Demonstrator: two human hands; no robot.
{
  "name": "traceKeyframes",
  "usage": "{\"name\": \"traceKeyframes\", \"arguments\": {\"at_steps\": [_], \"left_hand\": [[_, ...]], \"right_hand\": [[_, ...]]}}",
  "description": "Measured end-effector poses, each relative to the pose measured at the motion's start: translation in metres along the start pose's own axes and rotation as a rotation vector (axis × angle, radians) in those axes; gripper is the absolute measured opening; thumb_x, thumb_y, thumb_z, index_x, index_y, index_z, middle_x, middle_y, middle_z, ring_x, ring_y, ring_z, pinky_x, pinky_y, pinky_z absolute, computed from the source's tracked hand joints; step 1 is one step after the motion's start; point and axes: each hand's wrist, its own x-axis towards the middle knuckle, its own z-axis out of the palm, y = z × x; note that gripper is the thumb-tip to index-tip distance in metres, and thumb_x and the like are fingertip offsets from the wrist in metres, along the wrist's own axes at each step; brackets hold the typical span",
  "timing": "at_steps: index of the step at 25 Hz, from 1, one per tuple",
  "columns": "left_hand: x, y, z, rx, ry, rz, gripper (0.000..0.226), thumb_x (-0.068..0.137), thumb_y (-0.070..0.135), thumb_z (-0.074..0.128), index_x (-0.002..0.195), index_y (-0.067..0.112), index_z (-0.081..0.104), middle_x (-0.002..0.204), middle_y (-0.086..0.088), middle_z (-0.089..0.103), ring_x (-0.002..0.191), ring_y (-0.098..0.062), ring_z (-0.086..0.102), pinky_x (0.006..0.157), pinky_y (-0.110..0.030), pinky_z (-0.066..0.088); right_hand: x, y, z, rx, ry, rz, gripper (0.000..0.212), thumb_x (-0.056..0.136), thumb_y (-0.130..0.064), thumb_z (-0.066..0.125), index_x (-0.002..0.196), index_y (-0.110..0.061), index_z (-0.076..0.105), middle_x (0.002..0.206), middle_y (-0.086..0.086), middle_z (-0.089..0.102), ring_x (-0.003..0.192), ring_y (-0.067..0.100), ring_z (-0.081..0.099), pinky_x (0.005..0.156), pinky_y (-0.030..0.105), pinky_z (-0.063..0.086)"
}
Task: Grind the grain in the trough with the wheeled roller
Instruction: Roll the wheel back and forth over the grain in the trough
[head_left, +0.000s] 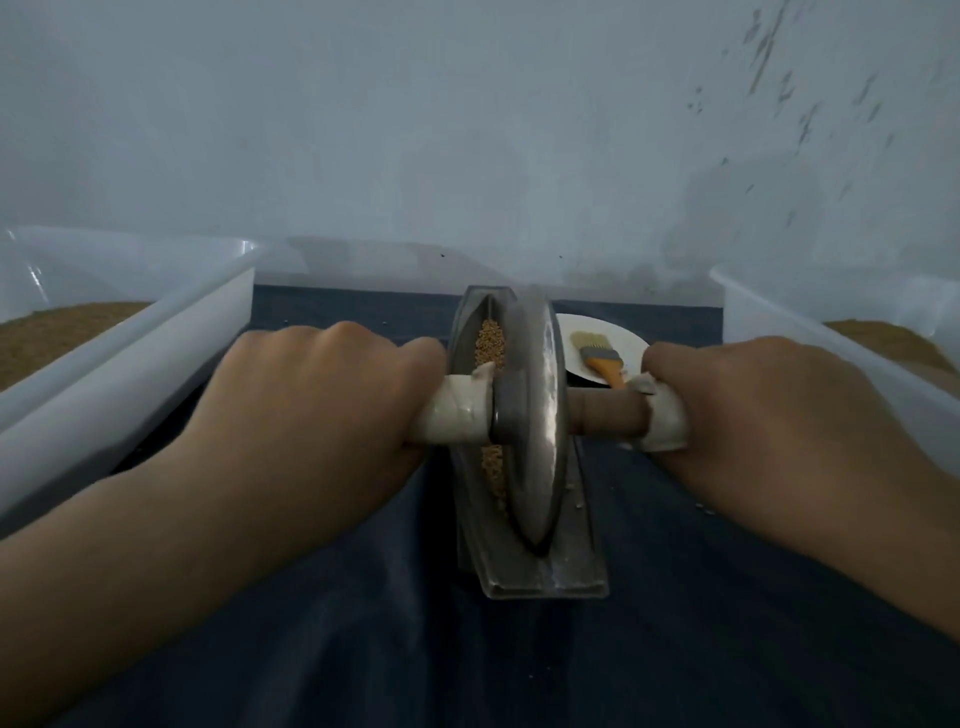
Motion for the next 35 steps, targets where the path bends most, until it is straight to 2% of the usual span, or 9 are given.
{"name": "traceKeyframes", "arguments": {"at_steps": [4, 7, 10, 14, 19, 23, 28, 31, 35], "left_hand": [[0.011, 0.001, 0.023, -0.016, -0.092, -0.088, 0.041, 0.066, 0.04, 0.072, 0.069, 0.028, 0.033, 0.054, 0.007, 0.028, 0.041, -0.023, 0.029, 0.049, -0.019, 0.01], [0.048, 0.0, 0.069, 0.018, -0.158, -0.172, 0.018, 0.079, 0.037, 0.065, 0.074, 0.025, 0.052, 0.061, 0.003, 0.033, 0.058, -0.031, 0.056, 0.051, -0.03, 0.028], [0.089, -0.009, 0.088, 0.027, -0.195, -0.205, 0.008, 0.083, 0.03, 0.06, 0.088, 0.025, 0.064, 0.075, -0.004, 0.054, 0.073, -0.033, 0.063, 0.057, -0.034, 0.036], [0.07, -0.002, 0.069, 0.019, -0.212, -0.166, 0.014, 0.084, 0.034, 0.061, 0.079, 0.026, 0.051, 0.066, 0.004, 0.036, 0.067, -0.028, 0.058, 0.055, -0.033, 0.033], [0.008, 0.002, 0.01, 0.016, -0.105, -0.057, 0.043, 0.068, 0.048, 0.069, 0.064, 0.032, 0.029, 0.055, 0.01, 0.019, 0.043, -0.013, 0.014, 0.047, -0.021, 0.01], [0.016, -0.001, 0.011, -0.005, -0.128, -0.069, 0.042, 0.062, 0.046, 0.071, 0.061, 0.031, 0.032, 0.054, 0.01, 0.019, 0.041, -0.016, 0.018, 0.049, -0.018, 0.007], [0.065, -0.001, 0.086, 0.001, -0.178, -0.245, 0.011, 0.083, 0.033, 0.06, 0.077, 0.026, 0.054, 0.068, 0.001, 0.049, 0.07, -0.031, 0.062, 0.056, -0.033, 0.032], [0.083, -0.008, 0.099, -0.019, -0.186, -0.28, 0.006, 0.085, 0.028, 0.06, 0.084, 0.023, 0.062, 0.076, -0.004, 0.056, 0.071, -0.031, 0.061, 0.057, -0.034, 0.034], [0.056, 0.002, 0.065, 0.023, -0.153, -0.176, 0.023, 0.084, 0.031, 0.064, 0.073, 0.027, 0.044, 0.061, 0.004, 0.03, 0.056, -0.025, 0.043, 0.051, -0.03, 0.026]], "right_hand": [[0.023, 0.001, 0.021, -0.126, 0.041, 0.026, 0.026, 0.077, -0.044, 0.061, 0.074, -0.03, 0.039, 0.055, -0.006, 0.046, 0.048, 0.028, 0.049, 0.044, 0.026, 0.03], [0.07, 0.007, 0.061, -0.145, 0.031, 0.105, 0.023, 0.078, -0.036, 0.069, 0.076, -0.027, 0.049, 0.063, -0.004, 0.052, 0.058, 0.028, 0.054, 0.047, 0.025, 0.024], [0.105, 0.015, 0.082, -0.083, -0.018, 0.171, 0.017, 0.086, -0.032, 0.065, 0.08, -0.028, 0.05, 0.069, -0.003, 0.053, 0.064, 0.023, 0.051, 0.049, 0.027, 0.026], [0.079, 0.011, 0.068, -0.058, -0.031, 0.126, 0.019, 0.086, -0.038, 0.063, 0.082, -0.029, 0.048, 0.068, -0.006, 0.047, 0.066, 0.025, 0.052, 0.05, 0.029, 0.029], [0.01, 0.0, 0.011, -0.118, 0.067, -0.018, 0.033, 0.076, -0.045, 0.064, 0.075, -0.032, 0.034, 0.055, -0.007, 0.046, 0.047, 0.027, 0.048, 0.043, 0.026, 0.029], [0.011, 0.002, 0.013, -0.105, 0.054, -0.007, 0.03, 0.073, -0.045, 0.062, 0.074, -0.033, 0.035, 0.054, -0.007, 0.046, 0.046, 0.026, 0.048, 0.042, 0.026, 0.031], [0.089, 0.009, 0.074, -0.174, 0.053, 0.127, 0.015, 0.084, -0.032, 0.068, 0.079, -0.026, 0.056, 0.064, -0.001, 0.057, 0.056, 0.024, 0.049, 0.047, 0.025, 0.022], [0.115, 0.014, 0.084, -0.176, 0.061, 0.133, 0.014, 0.085, -0.024, 0.066, 0.079, -0.026, 0.053, 0.065, 0.0, 0.056, 0.057, 0.023, 0.048, 0.05, 0.027, 0.028], [0.068, 0.01, 0.061, -0.105, -0.023, 0.107, 0.019, 0.085, -0.044, 0.063, 0.083, -0.029, 0.051, 0.065, -0.003, 0.049, 0.06, 0.026, 0.047, 0.051, 0.03, 0.031]]}}
